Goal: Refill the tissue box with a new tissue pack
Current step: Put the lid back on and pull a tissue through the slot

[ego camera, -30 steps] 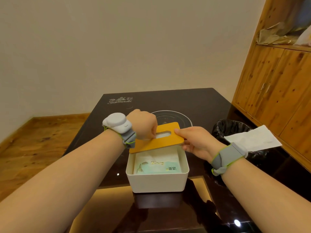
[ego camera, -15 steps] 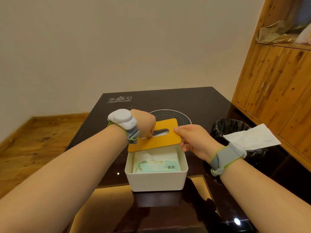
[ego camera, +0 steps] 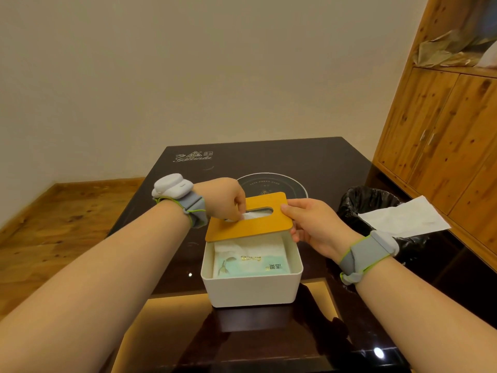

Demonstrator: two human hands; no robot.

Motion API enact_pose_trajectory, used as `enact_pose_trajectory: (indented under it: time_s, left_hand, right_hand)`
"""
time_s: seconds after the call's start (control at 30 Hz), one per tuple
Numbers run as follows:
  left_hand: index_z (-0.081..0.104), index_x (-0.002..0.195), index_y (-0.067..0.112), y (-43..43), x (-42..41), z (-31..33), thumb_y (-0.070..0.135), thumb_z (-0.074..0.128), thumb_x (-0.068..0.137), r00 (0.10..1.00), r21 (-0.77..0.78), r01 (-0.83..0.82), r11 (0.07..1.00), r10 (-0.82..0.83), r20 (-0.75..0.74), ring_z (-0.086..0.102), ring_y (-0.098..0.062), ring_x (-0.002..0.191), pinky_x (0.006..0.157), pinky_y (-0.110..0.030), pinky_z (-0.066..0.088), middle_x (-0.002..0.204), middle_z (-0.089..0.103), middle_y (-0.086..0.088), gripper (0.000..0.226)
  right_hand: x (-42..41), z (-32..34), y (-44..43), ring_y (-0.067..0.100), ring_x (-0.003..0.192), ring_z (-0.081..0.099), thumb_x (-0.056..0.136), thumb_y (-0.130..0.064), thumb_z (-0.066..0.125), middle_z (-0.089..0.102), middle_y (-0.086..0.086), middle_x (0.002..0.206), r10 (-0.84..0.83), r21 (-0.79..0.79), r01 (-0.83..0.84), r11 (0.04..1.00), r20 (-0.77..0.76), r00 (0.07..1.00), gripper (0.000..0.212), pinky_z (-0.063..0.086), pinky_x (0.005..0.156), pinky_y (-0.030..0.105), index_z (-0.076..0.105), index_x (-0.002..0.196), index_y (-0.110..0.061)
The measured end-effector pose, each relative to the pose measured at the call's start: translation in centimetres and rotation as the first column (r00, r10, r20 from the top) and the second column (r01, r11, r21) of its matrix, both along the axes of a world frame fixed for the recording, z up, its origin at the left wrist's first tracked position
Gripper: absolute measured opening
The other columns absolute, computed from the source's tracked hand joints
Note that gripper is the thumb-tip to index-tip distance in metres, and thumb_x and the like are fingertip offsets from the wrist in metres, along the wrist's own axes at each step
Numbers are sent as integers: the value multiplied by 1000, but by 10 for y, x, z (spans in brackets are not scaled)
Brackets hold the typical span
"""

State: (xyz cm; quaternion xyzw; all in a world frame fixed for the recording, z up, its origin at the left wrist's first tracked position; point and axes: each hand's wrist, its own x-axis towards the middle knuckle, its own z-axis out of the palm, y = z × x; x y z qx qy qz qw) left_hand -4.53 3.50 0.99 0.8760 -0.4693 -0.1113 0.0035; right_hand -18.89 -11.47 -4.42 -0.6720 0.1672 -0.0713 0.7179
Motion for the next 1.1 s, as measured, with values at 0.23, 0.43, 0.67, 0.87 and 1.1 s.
enact_pose_trajectory:
  time_s: [0.23, 0.43, 0.67, 0.87, 1.1]
  left_hand:
    - [61, 74, 38, 19, -9, -4, 37, 64, 82, 989, -144, -28, 989, 6, -149, 53, -9, 71, 61, -23, 42, 78, 57, 12, 9]
    - [53, 79, 32, 26, -33, -10, 32, 55, 81, 991, -210, -22, 977, -6, -135, 52, -19, 85, 73, -32, 43, 98, 55, -1, 3]
    - [47, 82, 25, 16, -51, -22, 34, 63, 81, 969, -403, -36, 914, -66, -237, 43, -11, 64, 62, -26, 41, 82, 54, 7, 19]
    - [51, 97, 41, 15, -52, -18, 36, 69, 79, 955, -564, -46, 825, -129, -267, 57, -8, 76, 74, -30, 52, 87, 62, 16, 26]
    - [51, 119, 46, 38, -44, -13, 63, 69, 68, 998, -194, -53, 980, 46, -41, 53, -10, 90, 78, -28, 40, 91, 51, 22, 57]
  right_hand:
    - [-11, -5, -4, 10, 45, 43, 99, -12, 48, 51, -1, 51, 22, 55, -22, 998, -4, 1000, 28, 36, 35, 19, 64, 115, 5]
    - [-21, -14, -5, 9, 43, 41, 98, -10, 50, 50, -1, 49, -9, 137, 15, 990, -40, 999, 27, 33, 33, 18, 63, 117, 4]
    - [-24, -12, -2, 9, 42, 42, 99, -10, 49, 50, 0, 52, 2, 124, 1, 992, -26, 1000, 28, 34, 32, 18, 61, 122, 0]
    - [-31, -10, 1, 10, 44, 42, 99, -11, 50, 52, -1, 53, -1, 106, 5, 994, -37, 999, 29, 33, 32, 18, 61, 124, -1]
    - [-42, -12, 2, 9, 43, 43, 99, -11, 48, 51, -1, 53, 22, 104, -19, 994, -34, 999, 29, 31, 32, 18, 60, 125, -2]
